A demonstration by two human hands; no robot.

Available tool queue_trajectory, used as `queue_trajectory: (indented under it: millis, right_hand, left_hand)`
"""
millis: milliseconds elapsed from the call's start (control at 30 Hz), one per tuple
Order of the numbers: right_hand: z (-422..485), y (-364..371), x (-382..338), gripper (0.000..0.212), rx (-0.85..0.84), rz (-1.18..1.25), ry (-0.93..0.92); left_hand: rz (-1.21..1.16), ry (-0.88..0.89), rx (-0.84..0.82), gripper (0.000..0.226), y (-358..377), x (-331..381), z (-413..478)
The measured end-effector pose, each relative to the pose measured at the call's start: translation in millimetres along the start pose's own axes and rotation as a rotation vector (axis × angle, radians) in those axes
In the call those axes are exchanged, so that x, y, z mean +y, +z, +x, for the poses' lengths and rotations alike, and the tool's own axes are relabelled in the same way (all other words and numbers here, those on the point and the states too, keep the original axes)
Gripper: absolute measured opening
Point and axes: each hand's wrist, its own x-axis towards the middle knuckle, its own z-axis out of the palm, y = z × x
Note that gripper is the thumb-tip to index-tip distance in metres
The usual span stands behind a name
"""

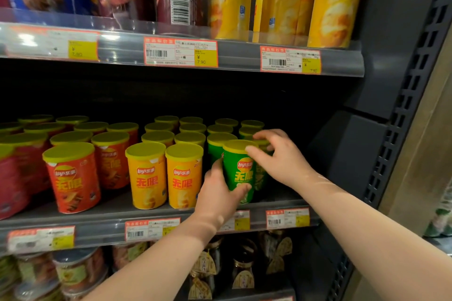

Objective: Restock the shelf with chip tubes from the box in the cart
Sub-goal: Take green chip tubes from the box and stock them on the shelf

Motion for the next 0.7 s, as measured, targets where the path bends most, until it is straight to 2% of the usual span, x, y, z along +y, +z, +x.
queue_trajectory:
  millis: [67, 167, 267, 333, 433, 600, 700]
  right_hand:
    - [7, -4, 6, 0.041, 0.032, 0.040, 0.064]
    - [13, -4, 17, 0.072, -0.101, 0.051, 0.213]
    - [10, 7, 28, 0.095, -0.163, 0.208, 0.335]
    - [8, 15, 40, 0.089, -0.134, 0.261, 0.377]
    - [7, 18, 53, 0.067, -0.119, 0.186, 0.400]
    - [7, 25, 54, 0.093, -0.197, 0.221, 0.366]
    - [8, 32, 54, 0.083, -0.199, 0.190, 0.401]
  left_hand:
    - [0.001, -0.004, 0.001, 0.076, 1, 1, 1]
    - [-0.003, -0.016, 0.003, 0.075, 1, 1, 2]
    - [0.019, -0.036, 0.009, 0.077, 2, 0, 1]
    - [0.025, -0.047, 0.014, 0.081, 2, -1, 2]
    - [0.002, -0.068, 0.010, 0.100, 4, 0, 3]
    - [-0.118, -0.104, -0.003, 0.121, 9, 2, 11]
    - [-0.218, -0.121, -0.015, 0.126, 10, 1, 17]
